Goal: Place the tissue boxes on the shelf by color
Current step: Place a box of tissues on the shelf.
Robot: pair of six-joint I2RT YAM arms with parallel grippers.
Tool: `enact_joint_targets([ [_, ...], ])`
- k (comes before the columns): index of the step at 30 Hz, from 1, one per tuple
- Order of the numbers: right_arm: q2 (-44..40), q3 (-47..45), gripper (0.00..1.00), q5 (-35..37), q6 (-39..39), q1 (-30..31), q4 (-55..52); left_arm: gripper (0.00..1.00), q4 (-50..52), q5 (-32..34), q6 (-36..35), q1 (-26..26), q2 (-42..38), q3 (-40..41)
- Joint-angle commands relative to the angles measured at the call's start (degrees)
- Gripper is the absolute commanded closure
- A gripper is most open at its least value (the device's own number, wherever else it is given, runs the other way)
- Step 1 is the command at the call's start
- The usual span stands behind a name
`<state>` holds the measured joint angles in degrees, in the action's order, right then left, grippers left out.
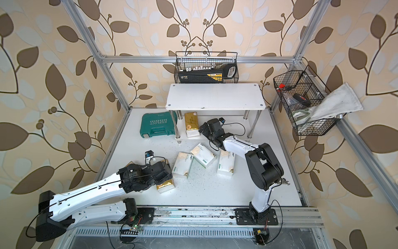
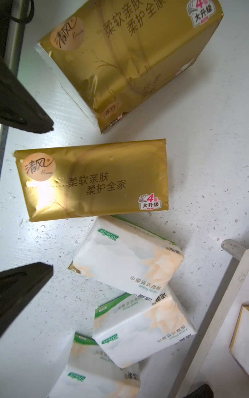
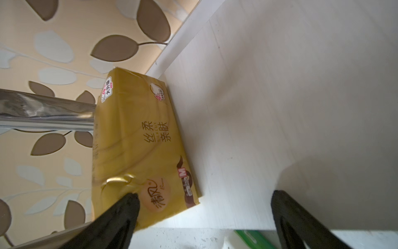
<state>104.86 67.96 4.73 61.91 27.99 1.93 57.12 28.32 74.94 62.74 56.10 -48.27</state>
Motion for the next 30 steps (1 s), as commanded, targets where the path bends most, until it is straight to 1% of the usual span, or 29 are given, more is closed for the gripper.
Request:
enact_joint_targets([
  [1, 2.8, 2.5, 0.01, -2.4, 0.9, 0.3, -1.6, 0.01, 2.2, 0.8, 1.0, 0.5, -1.4, 0.0],
  [9, 3.7, 3.2, 0.01, -2.7, 1.2, 1.3, -1.4, 0.01, 2.6, 1.2, 1.2, 0.5, -1.7, 0.1],
  [16, 0.9, 0.2, 0.01, -2.0, 1.6, 1.4, -0.2, 0.01, 2.6, 1.3, 1.4, 0.6, -1.1, 0.2],
  [18, -1.3, -2.0, 0.01, -1.5, 1.9, 1.4, 0.7, 0.01, 3.1, 1.0, 1.9, 0.6, -0.9, 0.2],
  [24, -11.9, -10.4, 0.01, -0.3, 0.6, 2.4, 1.9, 0.01, 4.1, -1.1, 3.2, 0.5, -0.3, 0.5],
  [28, -19.1, -15.5, 0.01, 0.4, -1.5, 4.2, -0.1, 0.01, 4.5, -3.3, 5.0, 0.8, 0.5, 0.8],
  [30, -22.8, -17.6, 0.01, 0.7, -2.4, 5.4, -1.4, 0.01, 4.4, -4.1, 6.7, 1.9, 1.0, 1.5],
])
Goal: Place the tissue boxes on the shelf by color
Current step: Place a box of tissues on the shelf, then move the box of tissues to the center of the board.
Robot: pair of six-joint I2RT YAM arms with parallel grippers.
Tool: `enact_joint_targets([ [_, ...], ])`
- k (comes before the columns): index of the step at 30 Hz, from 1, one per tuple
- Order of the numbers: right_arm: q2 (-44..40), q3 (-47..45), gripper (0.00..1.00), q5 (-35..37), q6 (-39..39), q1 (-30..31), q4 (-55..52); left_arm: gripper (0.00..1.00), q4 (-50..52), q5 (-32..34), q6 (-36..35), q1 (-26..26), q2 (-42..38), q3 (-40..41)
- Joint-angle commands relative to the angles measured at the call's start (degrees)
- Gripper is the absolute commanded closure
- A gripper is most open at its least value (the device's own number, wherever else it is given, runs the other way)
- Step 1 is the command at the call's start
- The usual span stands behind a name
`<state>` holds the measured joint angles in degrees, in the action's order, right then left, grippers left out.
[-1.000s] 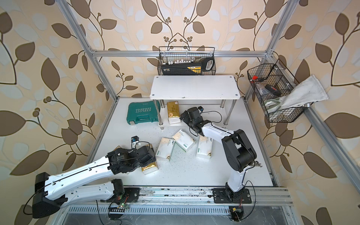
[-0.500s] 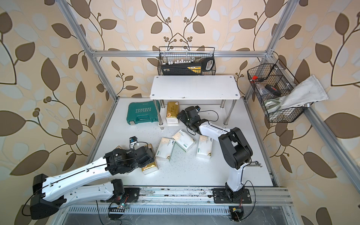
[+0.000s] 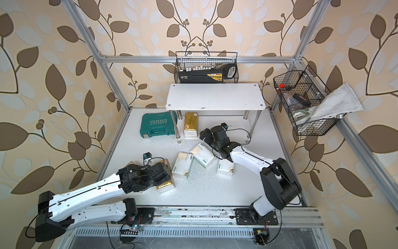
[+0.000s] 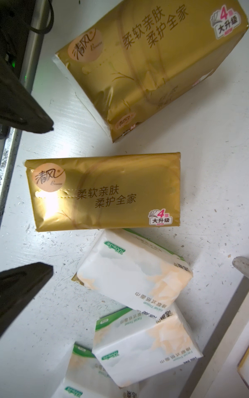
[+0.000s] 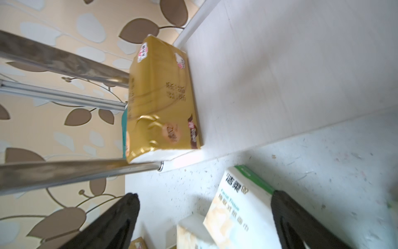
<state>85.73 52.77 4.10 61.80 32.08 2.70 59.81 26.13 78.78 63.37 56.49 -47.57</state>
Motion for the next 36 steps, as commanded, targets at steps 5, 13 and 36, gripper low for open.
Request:
enact_joint_targets([
  [5, -12.4, -5.3, 0.01, 1.8, -5.6, 5.2, -8.3, 0.01, 0.4, -2.1, 7.7, 6.1, 2.1, 3.7],
  [13, -22.3, -7.2, 0.01, 5.2, -11.0, 10.6, -19.4, 0.01, -6.0, -0.9, 10.1, 10.2, 5.8, 8.4],
  [36, -29.8, -9.3, 0.01, 8.3, -11.3, 17.2, -25.2, 0.01, -11.0, 7.3, 10.8, 14.7, 7.3, 9.1],
])
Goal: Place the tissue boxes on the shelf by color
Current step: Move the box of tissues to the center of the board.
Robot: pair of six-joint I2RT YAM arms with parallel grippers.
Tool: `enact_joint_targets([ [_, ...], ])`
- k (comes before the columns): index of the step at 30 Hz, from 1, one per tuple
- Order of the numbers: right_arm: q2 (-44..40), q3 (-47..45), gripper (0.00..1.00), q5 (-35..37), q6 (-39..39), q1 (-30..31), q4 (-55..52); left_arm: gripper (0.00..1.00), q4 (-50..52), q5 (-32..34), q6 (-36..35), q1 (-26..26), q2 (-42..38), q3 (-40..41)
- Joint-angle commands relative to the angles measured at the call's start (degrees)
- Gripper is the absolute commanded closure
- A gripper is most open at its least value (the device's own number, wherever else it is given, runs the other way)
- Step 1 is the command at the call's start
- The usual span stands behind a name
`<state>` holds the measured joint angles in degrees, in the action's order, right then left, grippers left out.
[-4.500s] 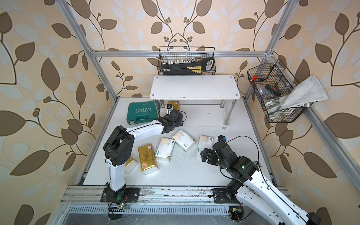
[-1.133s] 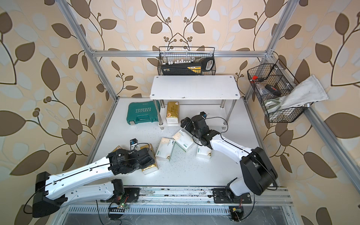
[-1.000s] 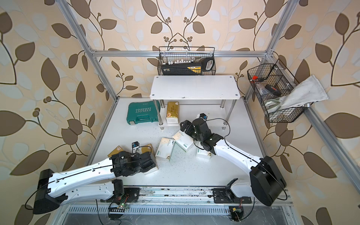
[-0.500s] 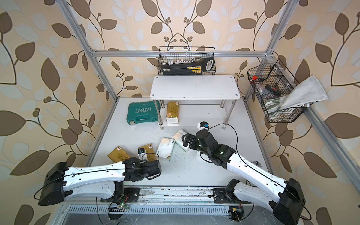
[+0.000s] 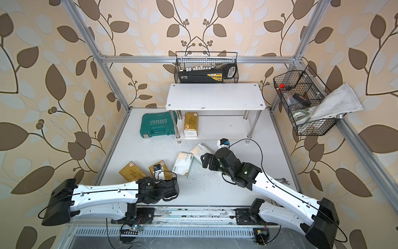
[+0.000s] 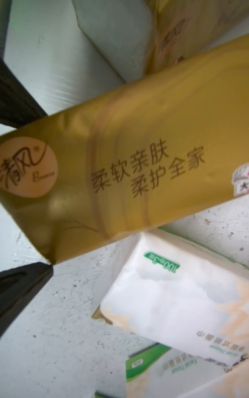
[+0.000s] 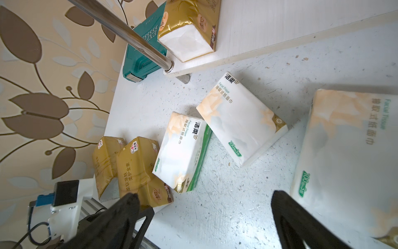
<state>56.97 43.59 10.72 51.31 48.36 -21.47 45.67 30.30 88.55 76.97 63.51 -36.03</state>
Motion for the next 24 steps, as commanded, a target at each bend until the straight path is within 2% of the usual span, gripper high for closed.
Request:
enact_joint_targets([
  [1, -1.3, 0.0, 0.01, 1.8, -1.0, 1.3, -1.1, 0.01, 3.0, 3.0, 1.5, 1.3, 0.7, -2.4],
  [8, -2.6, -0.6, 0.01, 4.4, -4.7, 5.6, -3.3, 0.01, 2.8, 3.8, 5.5, 2.3, 1.9, -1.4],
  [12, -3.7, -3.7, 0.01, 5.0, -7.8, 10.0, -1.5, 0.01, 11.7, 8.2, 6.5, 2.6, -1.0, -6.9],
  [15, -3.4, -6.1, 0.01, 4.0, -11.5, 15.4, 2.8, 0.01, 20.7, 12.5, 8.9, 2.6, -4.3, -11.6],
  [20, 4.4, -5.7, 0.01, 6.6, -17.1, 27.0, 11.2, 0.01, 36.5, 21.0, 12.2, 1.8, -11.4, -18.8],
  [24, 15.1, -2.6, 0.01, 6.9, -19.5, 32.0, 17.6, 0.01, 44.9, 26.6, 12.4, 0.5, -18.5, -23.5],
])
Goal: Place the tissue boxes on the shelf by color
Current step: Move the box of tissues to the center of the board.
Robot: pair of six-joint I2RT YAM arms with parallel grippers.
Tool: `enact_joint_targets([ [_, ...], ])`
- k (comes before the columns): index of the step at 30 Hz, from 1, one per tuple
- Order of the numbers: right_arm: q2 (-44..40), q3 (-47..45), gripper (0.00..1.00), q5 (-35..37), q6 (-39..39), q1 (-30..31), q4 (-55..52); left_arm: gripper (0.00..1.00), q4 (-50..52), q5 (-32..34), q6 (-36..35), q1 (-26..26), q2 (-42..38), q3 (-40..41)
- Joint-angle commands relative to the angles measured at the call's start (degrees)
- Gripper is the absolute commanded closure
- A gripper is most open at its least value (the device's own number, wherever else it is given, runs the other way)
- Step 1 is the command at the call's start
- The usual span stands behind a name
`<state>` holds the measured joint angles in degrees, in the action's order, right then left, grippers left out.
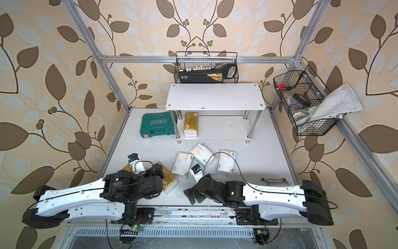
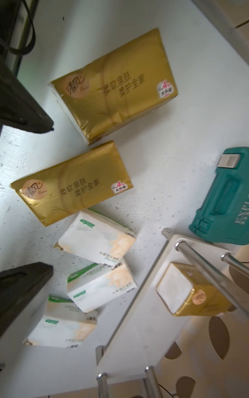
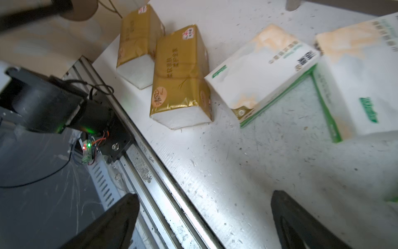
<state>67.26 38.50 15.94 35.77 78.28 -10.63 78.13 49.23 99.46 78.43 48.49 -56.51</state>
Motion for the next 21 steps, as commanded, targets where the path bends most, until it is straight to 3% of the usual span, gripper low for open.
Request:
enact_joint_targets([
  [1, 7.6, 3.6, 0.01, 1.8, -4.4, 2.8, 7.9, 0.01, 13.0, 8.8, 0.5, -1.2, -5.3, -3.6],
  [6, 17.0, 7.6, 0.01, 2.3, -7.8, 3.5, 11.9, 0.01, 12.8, 11.4, -4.4, -1.8, -9.1, -5.3],
  [15, 30.7, 15.9, 0.01, 0.3, -9.7, 2.6, 15.6, 0.01, 12.1, 10.9, -10.7, -5.2, -1.6, -9.1],
  [18, 32.6, 16.9, 0.01, 0.1, -9.6, 0.8, 16.4, 0.01, 2.9, 7.8, -23.4, -10.8, -2.5, -8.3],
  [21, 33.0, 17.0, 0.01, -1.6, -9.1, -1.3, 17.7, 0.01, -9.5, 0.4, -36.5, -20.2, -4.0, -5.7],
])
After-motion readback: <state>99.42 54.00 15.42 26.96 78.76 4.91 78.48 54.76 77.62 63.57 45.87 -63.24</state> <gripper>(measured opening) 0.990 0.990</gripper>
